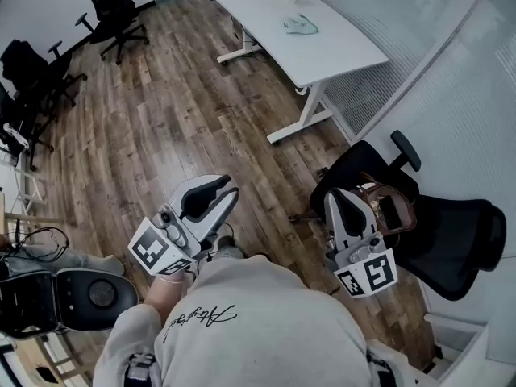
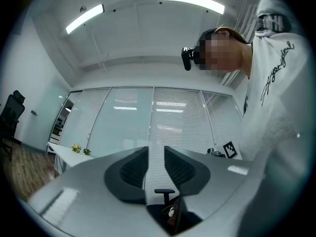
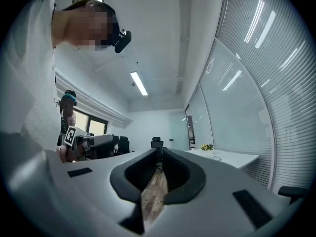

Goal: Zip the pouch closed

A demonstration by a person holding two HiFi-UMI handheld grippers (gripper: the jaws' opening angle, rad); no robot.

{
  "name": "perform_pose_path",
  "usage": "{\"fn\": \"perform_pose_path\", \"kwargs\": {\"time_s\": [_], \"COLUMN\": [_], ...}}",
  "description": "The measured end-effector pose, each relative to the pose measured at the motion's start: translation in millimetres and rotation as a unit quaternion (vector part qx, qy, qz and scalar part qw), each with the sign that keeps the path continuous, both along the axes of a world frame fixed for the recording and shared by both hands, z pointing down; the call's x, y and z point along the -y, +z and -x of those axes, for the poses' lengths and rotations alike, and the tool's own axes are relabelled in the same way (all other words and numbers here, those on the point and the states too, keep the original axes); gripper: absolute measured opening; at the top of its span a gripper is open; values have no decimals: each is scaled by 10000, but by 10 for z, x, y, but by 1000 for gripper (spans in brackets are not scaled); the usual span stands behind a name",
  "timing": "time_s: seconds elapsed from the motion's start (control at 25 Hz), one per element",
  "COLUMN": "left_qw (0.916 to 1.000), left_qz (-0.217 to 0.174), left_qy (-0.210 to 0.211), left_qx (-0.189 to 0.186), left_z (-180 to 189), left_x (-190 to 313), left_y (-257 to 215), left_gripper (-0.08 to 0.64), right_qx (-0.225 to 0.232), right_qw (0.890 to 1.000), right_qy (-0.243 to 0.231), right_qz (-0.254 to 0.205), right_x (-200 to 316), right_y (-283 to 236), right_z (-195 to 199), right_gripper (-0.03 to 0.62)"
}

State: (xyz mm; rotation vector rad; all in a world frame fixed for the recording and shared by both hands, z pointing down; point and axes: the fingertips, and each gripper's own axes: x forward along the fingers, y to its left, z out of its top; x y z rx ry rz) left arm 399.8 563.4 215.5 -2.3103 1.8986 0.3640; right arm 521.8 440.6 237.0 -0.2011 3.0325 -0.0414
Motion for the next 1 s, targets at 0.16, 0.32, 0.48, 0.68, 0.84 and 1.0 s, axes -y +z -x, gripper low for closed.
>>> {"fn": "perform_pose_path", "kwargs": {"time_s": [0.16,0.32,0.48,0.68,0.84,1.0], "left_qw": [9989,9974,9964,9959,9952,9943], "left_qz": [-63,34,94,141,191,217], "left_qy": [-436,-699,-835,-890,-956,-1031], "left_qx": [-159,-161,-132,-72,-109,-174], "left_z": [36,50,53,-29,-41,30], "left_x": [40,42,19,51,59,78], "left_y": [8,36,59,69,114,147], "left_gripper": [299,397,402,402,402,402], "right_qx": [52,107,172,190,148,114], "right_qw": [9999,9995,9990,9990,9990,9991], "right_qy": [66,280,398,356,325,286], "right_qz": [124,128,121,198,286,287], "right_x": [84,189,227,272,322,368], "right_y": [23,23,16,23,90,116], "right_z": [-90,-142,-168,-219,-207,-151], "right_gripper": [168,329,368,373,374,374]}}
